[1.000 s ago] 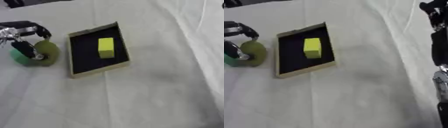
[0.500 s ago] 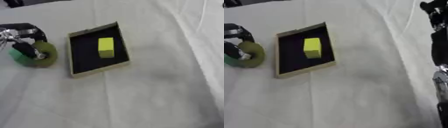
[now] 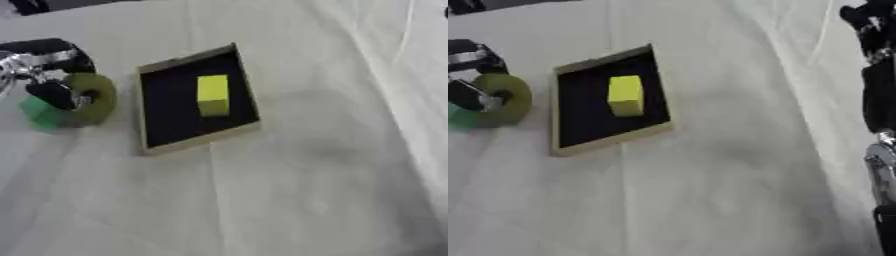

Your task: Pick up objects on the table and place them in the box.

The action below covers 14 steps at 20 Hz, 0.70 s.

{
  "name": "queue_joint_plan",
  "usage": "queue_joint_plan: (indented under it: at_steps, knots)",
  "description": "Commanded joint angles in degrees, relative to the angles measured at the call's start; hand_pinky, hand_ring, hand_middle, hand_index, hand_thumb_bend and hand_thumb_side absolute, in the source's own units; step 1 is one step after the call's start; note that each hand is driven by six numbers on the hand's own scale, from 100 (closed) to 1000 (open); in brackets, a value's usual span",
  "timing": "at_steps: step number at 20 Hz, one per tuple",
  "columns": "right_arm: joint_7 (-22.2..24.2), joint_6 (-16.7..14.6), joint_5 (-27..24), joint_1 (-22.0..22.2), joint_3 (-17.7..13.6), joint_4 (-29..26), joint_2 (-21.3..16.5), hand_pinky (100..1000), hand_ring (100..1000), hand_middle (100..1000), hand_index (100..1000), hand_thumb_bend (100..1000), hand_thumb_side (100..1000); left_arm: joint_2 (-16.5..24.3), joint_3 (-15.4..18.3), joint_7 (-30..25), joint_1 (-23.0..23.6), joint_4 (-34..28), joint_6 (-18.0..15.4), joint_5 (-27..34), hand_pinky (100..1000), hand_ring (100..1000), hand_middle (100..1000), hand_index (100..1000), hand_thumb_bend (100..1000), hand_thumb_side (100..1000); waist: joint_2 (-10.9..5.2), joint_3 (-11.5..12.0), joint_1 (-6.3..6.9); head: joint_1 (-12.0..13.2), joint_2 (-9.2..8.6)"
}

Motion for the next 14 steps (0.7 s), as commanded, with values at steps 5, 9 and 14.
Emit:
queue_joint_plan:
  at_steps: [5,9,14]
  knots:
    - [0.0,-0.1,-0.3,-0.9,-0.2,-1.2,-1.1,892,957,593,814,100,634,0.7,2.5,3.0,-5.5,-3.1,2.0,2.7,803,632,465,587,100,100,-1.71,-1.1,0.24,1.2,-0.84]
    - [0.2,0.1,-0.6,-1.5,0.0,-1.2,-0.8,892,958,593,814,100,635,-1.9,2.1,3.9,-8.7,-2.2,1.8,2.8,800,628,463,583,100,100,-1.36,-2.7,0.57,2.7,-1.62]
    - [0.7,0.5,-1.1,-2.6,0.3,-1.2,-0.5,893,959,593,814,100,638,-5.6,1.3,4.7,-11.7,-0.8,1.0,2.6,797,626,463,583,100,100,-0.71,-4.5,1.15,4.1,-2.54]
